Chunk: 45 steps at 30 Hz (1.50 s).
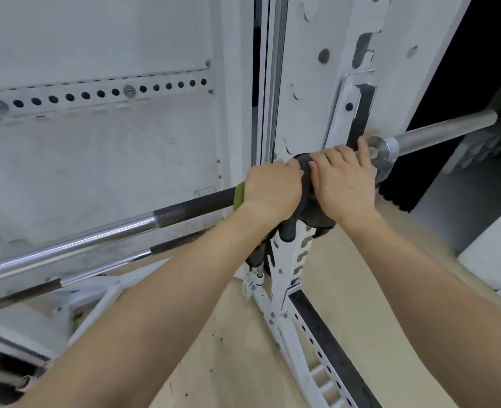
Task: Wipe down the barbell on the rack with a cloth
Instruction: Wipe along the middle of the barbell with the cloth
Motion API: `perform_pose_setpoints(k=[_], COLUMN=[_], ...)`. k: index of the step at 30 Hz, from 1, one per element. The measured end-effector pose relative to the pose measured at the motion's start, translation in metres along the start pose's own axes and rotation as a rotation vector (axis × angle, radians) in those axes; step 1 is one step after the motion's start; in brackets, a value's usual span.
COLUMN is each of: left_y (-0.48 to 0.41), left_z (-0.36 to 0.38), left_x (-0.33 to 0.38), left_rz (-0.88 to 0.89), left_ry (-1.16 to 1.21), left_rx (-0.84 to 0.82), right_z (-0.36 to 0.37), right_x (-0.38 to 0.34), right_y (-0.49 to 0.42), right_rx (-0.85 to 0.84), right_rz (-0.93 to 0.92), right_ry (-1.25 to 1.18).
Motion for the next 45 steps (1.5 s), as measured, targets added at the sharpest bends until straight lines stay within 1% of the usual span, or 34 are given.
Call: perform_pose_setpoints(k=[2,5,8,10,12,16,19,22,26,30,35,38,42,44,45], left_y=[-0.009,0.000,0.024,0.044,0.068,0.119,0.149,0.156,0.135,0.110,0.056,0.021,-0.029,-0.051,-0.059], left_z=[0.003,0.004,0.004,0.004,0.002,-0.008,-0.013,-0.009,-0.006,-0.001,0.003,0.004,0.005,0.008,0.011], left_x=[0.010,-0.002,-0.028,-0.052,-0.076,-0.123,-0.158,-0.167,-0.141,-0.114,-0.058,-0.023,0.018,0.035,0.041], left_rz=[0.005,0.012,0.007,-0.017,-0.035,-0.039,-0.046,-0.051,-0.046,-0.032,-0.010,0.027,0.074,0.088,0.099], left_ry=[0.010,0.013,0.031,0.066,0.033,-0.128,-0.142,-0.116,-0.188,-0.186,-0.164,-0.114,0.019,0.062,0.063], left_rx=[-0.031,-0.053,-0.080,-0.127,-0.139,-0.111,-0.117,-0.139,-0.117,-0.098,-0.063,-0.037,-0.034,-0.055,-0.062], right_z=[0.007,0.012,0.005,-0.004,-0.017,-0.042,-0.057,-0.060,-0.051,-0.034,-0.009,0.003,0.014,0.020,0.023], right_x=[0.014,0.001,-0.034,-0.066,-0.099,-0.163,-0.210,-0.222,-0.199,-0.164,-0.093,-0.050,0.009,0.031,0.038], right_y=[-0.001,-0.004,-0.003,0.000,0.004,0.009,0.015,0.016,0.011,0.003,-0.011,-0.020,-0.033,-0.033,-0.030], right_rx=[-0.023,-0.060,-0.068,-0.065,-0.065,-0.109,-0.138,-0.127,-0.116,-0.115,-0.141,-0.126,-0.162,-0.208,-0.232], right_rz=[0.011,-0.032,-0.072,-0.111,-0.117,-0.157,-0.228,-0.269,-0.353,-0.364,-0.298,-0.273,-0.251,-0.229,-0.206], right_ry=[-0.037,-0.177,-0.303,-0.371,-0.426,-0.438,-0.445,-0.458,-0.420,-0.332,-0.261,-0.191,0.001,0.023,-0.008])
Point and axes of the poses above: each hand's wrist, its own y-axis away from the middle knuckle, its own z-axis out of the palm, x = y × z, the point moved 9 cm from there along -y, towards the middle knuckle, and after that the axes turned 7 degrees about -x, right-handed, at the moved point
